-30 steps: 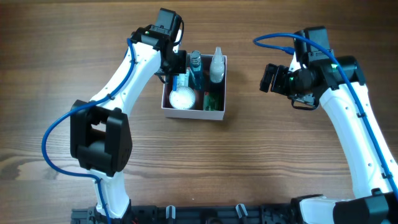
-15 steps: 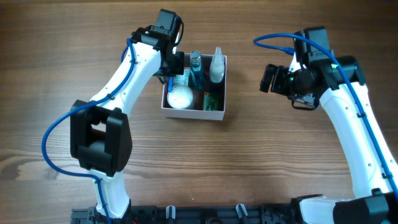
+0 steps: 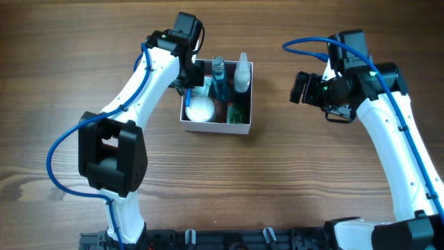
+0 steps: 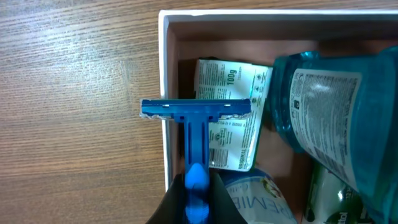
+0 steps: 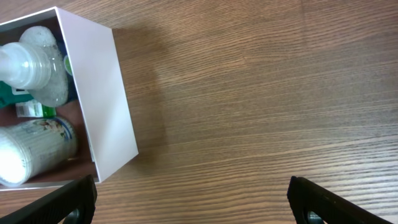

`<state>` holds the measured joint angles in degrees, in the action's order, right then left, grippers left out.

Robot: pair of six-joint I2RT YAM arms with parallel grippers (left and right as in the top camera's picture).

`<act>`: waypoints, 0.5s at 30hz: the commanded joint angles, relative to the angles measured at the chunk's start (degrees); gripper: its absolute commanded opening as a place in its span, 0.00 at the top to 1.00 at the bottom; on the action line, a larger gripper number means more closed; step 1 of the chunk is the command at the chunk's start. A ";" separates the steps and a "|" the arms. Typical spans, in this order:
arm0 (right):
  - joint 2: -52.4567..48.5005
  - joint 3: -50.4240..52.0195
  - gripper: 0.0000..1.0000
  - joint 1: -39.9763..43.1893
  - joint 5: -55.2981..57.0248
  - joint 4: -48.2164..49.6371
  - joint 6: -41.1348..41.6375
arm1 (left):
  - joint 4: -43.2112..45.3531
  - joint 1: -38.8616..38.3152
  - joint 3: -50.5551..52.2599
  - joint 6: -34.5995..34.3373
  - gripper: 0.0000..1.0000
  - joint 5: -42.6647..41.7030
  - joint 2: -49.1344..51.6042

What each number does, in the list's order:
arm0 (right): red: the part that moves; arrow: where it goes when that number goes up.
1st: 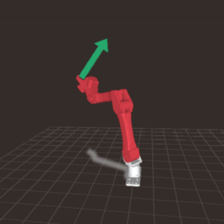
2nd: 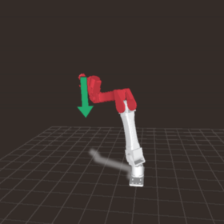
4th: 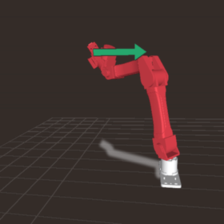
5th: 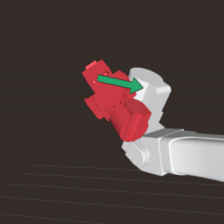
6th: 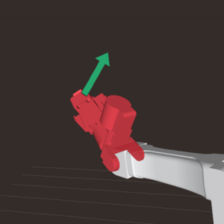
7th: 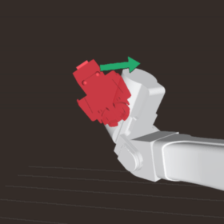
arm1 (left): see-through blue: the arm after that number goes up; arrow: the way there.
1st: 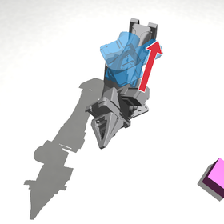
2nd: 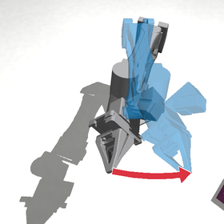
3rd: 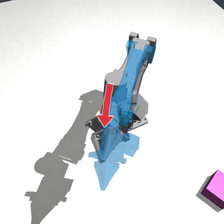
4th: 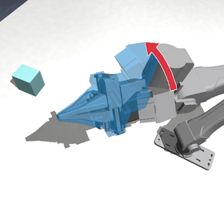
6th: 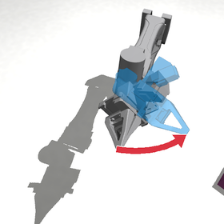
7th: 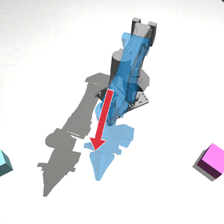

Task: Pack container
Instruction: 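Lower the razor into the box and open left gripper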

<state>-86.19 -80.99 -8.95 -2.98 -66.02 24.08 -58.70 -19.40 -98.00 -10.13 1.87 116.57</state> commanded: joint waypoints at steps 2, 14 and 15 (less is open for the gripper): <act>-0.50 0.11 0.00 0.15 -0.04 -0.04 -0.74 | -1.86 0.28 -0.70 2.75 0.96 1.07 0.00; -0.50 0.11 0.00 0.15 -0.04 -0.04 -0.72 | -0.63 0.33 -0.70 3.72 0.93 7.21 -0.04; -0.50 0.11 0.00 0.15 -0.04 -0.04 -0.72 | -0.22 0.33 -0.70 3.72 0.95 7.21 -0.15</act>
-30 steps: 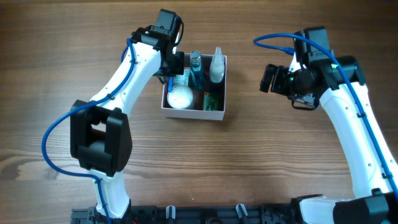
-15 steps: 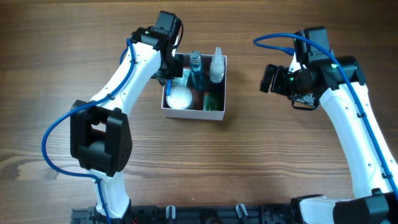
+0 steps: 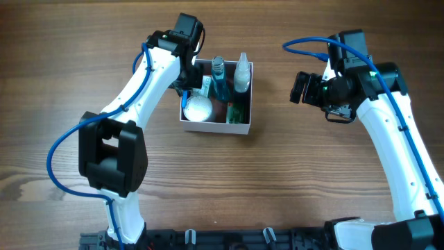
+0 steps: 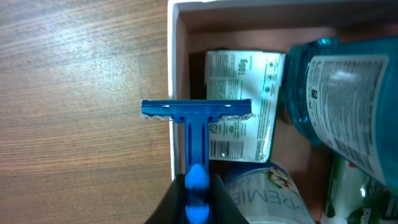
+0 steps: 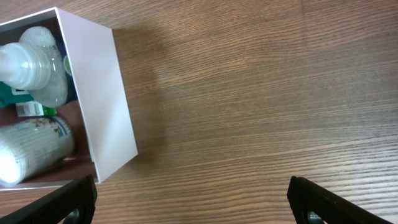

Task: Pack container
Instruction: 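Lower the razor into the box and open left gripper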

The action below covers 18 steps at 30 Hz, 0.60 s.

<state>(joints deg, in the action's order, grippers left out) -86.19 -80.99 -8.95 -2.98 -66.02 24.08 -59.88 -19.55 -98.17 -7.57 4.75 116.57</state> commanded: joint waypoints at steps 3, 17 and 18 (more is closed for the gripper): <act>-0.50 0.11 0.00 0.15 -0.04 0.00 -0.72 | 1.88 0.15 -0.52 1.18 0.96 4.31 -0.87; -0.50 0.11 0.00 0.15 -0.07 -0.02 -0.72 | 3.37 0.15 -0.52 1.14 0.95 2.14 -2.16; -0.50 0.11 0.00 0.15 -0.07 -0.02 -0.72 | 3.34 0.15 -0.52 1.14 0.95 2.14 -2.16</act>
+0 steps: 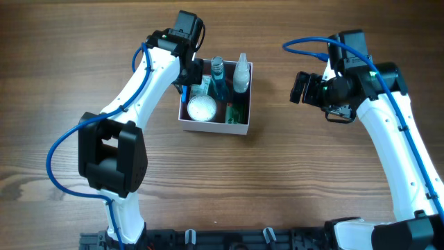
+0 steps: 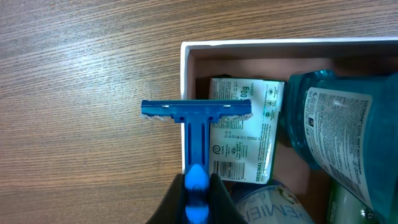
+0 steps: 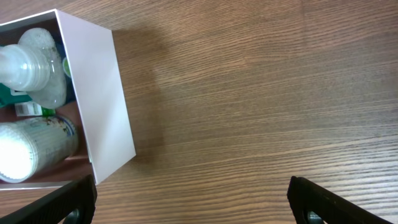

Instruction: Pack container

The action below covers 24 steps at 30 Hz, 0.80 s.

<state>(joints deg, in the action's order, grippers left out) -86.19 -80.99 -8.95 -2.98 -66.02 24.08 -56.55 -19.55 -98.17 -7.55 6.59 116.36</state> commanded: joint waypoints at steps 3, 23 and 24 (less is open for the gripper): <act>-0.50 0.11 0.00 0.15 -0.07 -0.04 -0.72 | -0.02 0.15 -0.52 1.11 0.82 0.31 -1.92; -0.50 0.11 0.00 0.15 1.66 2.56 -2.05 | -1.14 0.22 -0.52 -0.63 0.45 0.35 -1.99; -0.48 0.07 0.00 0.15 2.36 4.26 -3.15 | -0.90 0.35 -0.52 -1.16 0.43 0.35 -2.23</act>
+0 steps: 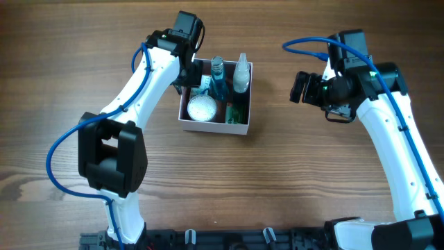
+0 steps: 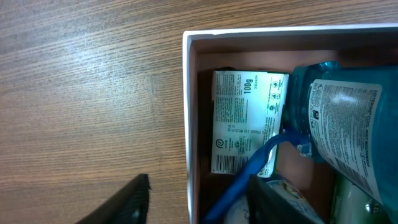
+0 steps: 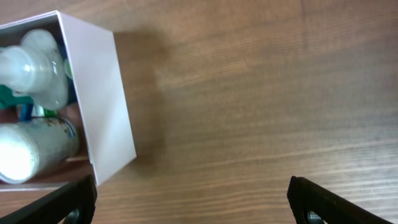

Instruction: Pack container

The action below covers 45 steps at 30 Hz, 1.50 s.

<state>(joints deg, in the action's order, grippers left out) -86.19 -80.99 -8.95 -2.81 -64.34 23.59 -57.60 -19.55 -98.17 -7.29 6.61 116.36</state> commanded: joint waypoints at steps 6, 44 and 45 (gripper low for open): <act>-0.50 -1.38 0.00 0.15 2.89 10.25 -8.09 | 2.10 2.54 -0.52 -3.89 0.36 0.11 -5.51; 27.98 15.30 0.00 0.13 7.56 14.80 -3.87 | 4.79 15.52 24.06 -8.22 0.00 -6.88 -44.83; 30.21 17.40 0.00 0.13 7.54 14.84 -3.63 | 5.53 15.52 26.69 -8.35 0.00 -7.04 -47.63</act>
<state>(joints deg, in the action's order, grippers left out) -62.74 -70.61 -8.95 3.51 -49.52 16.80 -53.47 -3.73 -80.55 -16.60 0.36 78.48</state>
